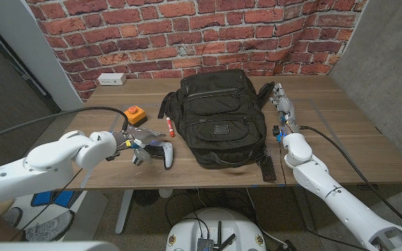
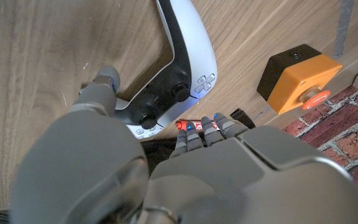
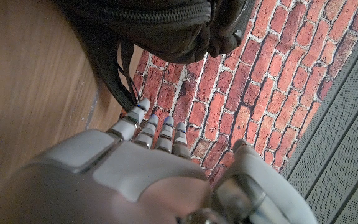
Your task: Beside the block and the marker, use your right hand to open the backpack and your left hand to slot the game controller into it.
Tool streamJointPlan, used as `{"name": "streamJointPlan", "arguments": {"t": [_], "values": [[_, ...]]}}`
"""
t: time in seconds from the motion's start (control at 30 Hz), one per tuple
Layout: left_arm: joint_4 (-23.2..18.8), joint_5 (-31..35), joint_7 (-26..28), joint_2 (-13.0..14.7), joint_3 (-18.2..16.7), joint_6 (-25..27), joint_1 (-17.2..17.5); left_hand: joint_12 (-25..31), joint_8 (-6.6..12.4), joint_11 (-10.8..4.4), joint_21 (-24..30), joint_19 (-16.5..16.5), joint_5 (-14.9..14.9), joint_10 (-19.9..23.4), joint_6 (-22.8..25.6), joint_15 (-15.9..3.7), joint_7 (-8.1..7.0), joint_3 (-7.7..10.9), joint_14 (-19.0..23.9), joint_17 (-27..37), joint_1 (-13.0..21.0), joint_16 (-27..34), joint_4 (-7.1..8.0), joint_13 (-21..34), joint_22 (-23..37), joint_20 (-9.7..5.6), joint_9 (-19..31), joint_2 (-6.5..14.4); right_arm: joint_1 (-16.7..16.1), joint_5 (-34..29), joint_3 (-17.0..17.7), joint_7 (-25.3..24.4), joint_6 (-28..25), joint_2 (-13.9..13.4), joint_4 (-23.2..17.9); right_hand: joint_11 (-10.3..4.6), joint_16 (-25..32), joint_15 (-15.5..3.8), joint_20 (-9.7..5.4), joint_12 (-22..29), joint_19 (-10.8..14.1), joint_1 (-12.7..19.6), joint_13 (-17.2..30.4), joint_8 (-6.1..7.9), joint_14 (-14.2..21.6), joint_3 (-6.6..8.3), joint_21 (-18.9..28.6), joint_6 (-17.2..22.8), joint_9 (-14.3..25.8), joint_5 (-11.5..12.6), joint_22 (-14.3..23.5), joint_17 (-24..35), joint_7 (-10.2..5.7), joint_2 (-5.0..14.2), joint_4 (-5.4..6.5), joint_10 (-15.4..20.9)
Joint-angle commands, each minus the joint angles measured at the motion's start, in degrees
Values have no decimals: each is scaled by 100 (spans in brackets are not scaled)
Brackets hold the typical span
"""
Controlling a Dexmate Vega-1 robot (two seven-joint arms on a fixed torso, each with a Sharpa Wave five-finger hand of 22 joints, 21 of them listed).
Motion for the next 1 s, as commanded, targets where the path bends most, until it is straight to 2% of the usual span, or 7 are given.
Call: {"name": "streamJointPlan", "arguments": {"t": [0.03,0.07,0.27,0.4,0.83,0.9,1.0], "values": [[126,160,273,-87,491,11,-315,57,60,-43,32,59,34,98,82,-253,-65,-37,123,31,116,53,10,10,6,-344,10,14,-21,5,8,15,11,-4,-16,-25,35,-19,13,40,-6,-55,7,24,9,45,11,13,26,19,12,13,-23,116,-19,19],[146,181,323,-95,521,-21,-334,79,84,-120,51,142,31,190,135,-271,-90,-49,205,31,163,65,10,10,6,-363,10,22,-21,6,8,19,18,-3,-13,-25,35,-20,10,40,-5,-54,7,23,9,47,12,10,26,19,12,13,-23,116,-20,19],[177,244,543,-115,612,-30,-354,139,258,-221,63,441,15,612,563,-411,-181,-141,707,28,425,113,9,4,5,-441,8,22,-14,12,9,29,50,15,11,-24,34,-17,12,38,-3,-43,7,26,11,60,14,15,26,21,12,6,-26,122,-30,16],[184,259,704,-91,627,-29,-319,162,355,-308,68,629,12,883,836,-537,-181,-225,1061,25,580,137,11,-2,4,-526,2,9,-11,10,2,34,61,26,24,-18,35,-19,12,38,3,-43,7,27,14,65,16,18,26,20,12,4,-25,119,-33,14],[258,400,998,-148,744,-2,-345,197,524,-447,66,975,5,1420,1386,-687,-248,-383,1606,20,857,139,25,-11,4,-695,-7,31,-62,17,37,15,52,-8,-34,-12,38,-23,11,38,16,-43,7,29,22,79,22,24,27,18,12,-2,-20,122,-40,10],[269,402,1136,-142,724,-6,-299,229,597,-554,74,1135,-1,1701,1659,-786,-315,-455,1827,18,948,136,36,-14,6,-782,-10,45,-64,22,39,21,55,-9,-35,-14,38,-24,13,37,17,-42,7,29,22,82,22,25,27,18,12,-3,-22,124,-41,9],[277,422,1261,-132,710,6,-256,232,649,-625,79,1299,-9,1925,1908,-848,-398,-533,2058,15,1032,132,45,-18,7,-854,-12,58,-59,24,39,24,77,4,-14,-12,40,-19,15,39,20,-45,7,29,24,84,23,26,27,17,12,-3,-18,122,-42,12]]}}
